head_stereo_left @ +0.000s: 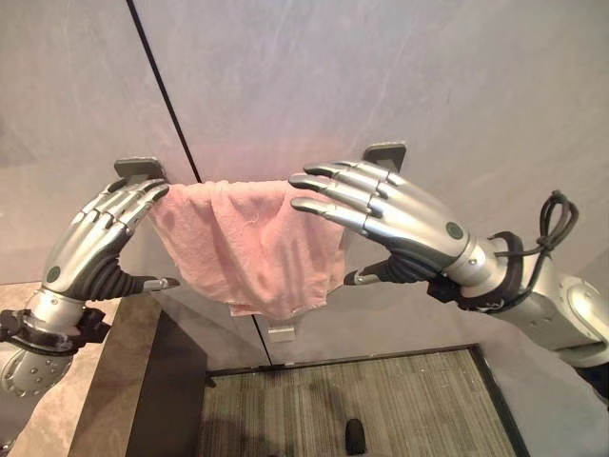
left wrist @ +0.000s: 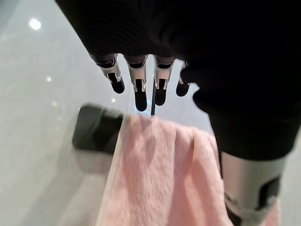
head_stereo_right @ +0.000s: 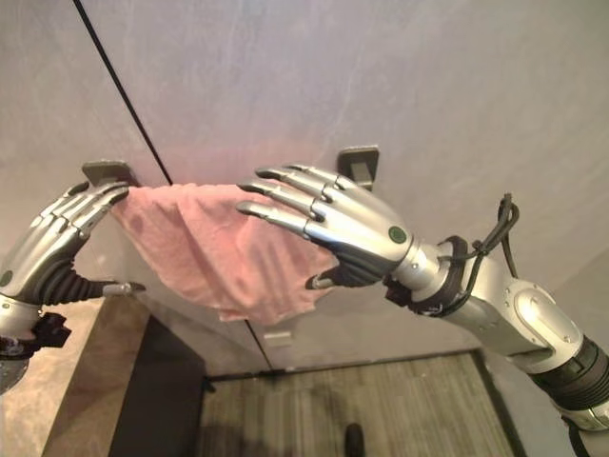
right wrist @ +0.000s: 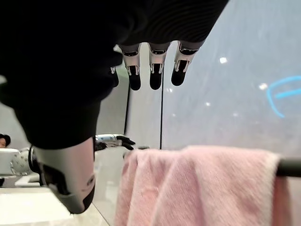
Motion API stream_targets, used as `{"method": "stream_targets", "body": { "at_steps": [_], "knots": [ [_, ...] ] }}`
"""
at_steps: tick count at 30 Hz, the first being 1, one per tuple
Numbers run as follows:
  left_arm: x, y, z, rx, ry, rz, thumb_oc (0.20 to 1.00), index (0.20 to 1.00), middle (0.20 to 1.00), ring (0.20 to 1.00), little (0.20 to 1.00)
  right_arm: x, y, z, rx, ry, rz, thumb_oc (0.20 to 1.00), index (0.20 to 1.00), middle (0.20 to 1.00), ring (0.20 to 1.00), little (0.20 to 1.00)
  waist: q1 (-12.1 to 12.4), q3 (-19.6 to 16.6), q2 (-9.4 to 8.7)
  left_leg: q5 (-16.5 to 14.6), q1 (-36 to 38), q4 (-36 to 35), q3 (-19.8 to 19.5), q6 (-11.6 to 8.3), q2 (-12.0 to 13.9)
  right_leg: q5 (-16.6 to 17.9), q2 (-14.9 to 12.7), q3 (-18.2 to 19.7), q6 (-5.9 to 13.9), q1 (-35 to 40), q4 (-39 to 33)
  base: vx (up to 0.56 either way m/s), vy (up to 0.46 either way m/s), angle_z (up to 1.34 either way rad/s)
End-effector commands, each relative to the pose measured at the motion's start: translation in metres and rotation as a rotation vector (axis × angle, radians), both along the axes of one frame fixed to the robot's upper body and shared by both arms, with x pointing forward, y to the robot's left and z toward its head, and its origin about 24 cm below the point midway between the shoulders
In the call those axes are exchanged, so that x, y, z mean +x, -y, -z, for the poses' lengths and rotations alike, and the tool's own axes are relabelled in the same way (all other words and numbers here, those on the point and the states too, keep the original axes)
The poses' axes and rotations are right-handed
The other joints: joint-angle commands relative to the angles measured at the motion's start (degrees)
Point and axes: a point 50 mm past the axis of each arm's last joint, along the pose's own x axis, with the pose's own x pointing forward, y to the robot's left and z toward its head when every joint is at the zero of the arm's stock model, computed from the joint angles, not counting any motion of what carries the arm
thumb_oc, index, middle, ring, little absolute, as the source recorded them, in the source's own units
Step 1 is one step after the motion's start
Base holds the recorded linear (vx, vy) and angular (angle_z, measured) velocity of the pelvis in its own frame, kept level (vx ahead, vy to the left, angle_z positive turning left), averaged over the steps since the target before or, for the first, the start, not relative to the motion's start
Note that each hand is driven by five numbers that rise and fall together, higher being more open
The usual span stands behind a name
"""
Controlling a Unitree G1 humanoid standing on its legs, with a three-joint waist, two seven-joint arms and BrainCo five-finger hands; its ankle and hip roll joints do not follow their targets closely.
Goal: Put brush and paste in cup on sink, flatten towel.
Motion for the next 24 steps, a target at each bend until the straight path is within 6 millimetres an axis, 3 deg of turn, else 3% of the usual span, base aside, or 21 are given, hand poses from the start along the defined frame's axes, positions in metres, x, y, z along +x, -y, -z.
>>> {"method": "stream_targets", "body": {
  "at_steps": [1,6,12,17,24],
  "knots": [
    [0.006,-0.001,-0.015,-0.015,0.049,0.011,1.0,1.0,1.0,1.0,1.0,0.005,-0.011,-0.013,0.037,0.058,-0.017,1.0,1.0,1.0,1.0,1.0,-0.18,0.42,-2.13,-0.26,-0.99,0.46,0.18,-0.15,-1.4,-0.2,-5.17,0.81,5.75,1.74,0.29,0.0,0.023,-0.08],
    [0.013,0.0,-0.018,0.028,0.06,0.004,1.0,1.0,1.0,1.0,1.0,0.01,-0.012,-0.015,0.023,0.072,-0.003,1.0,1.0,1.0,1.0,1.0,-0.35,0.84,-2.41,-0.15,-1.66,0.39,0.36,-0.16,-1.4,-0.02,-5.18,1.08,5.83,0.93,0.23,0.01,0.016,-0.08],
    [0.015,0.004,-0.036,0.142,0.146,0.007,1.0,1.0,1.0,1.0,1.0,0.018,-0.009,-0.018,0.015,0.094,0.041,1.0,1.0,1.0,1.0,1.0,-0.46,1.33,-2.86,-0.03,-3.11,0.36,0.17,-0.14,-1.53,0.4,-5.27,1.22,5.97,-0.33,0.14,0.0,0.001,-0.01],
    [0.016,-0.001,-0.035,0.172,0.136,-0.023,1.0,1.0,1.0,1.0,1.0,0.025,-0.007,-0.012,-0.018,0.065,0.071,1.0,1.0,1.0,1.0,1.0,-0.33,1.22,-2.71,-0.07,-3.28,0.35,0.32,-0.16,-1.6,0.37,-5.27,1.27,6.02,-0.66,0.1,0.0,0.0,0.0],
    [0.026,-0.007,-0.032,0.282,0.028,-0.05,1.0,1.0,1.0,1.0,1.0,0.047,-0.005,-0.004,-0.204,-0.033,0.162,1.0,1.0,1.0,1.0,1.0,-0.5,1.68,-2.76,0.17,-4.12,0.35,0.31,-0.44,-1.47,0.43,-5.29,1.04,5.96,-1.25,0.1,0.0,0.0,0.0]
  ]
}}
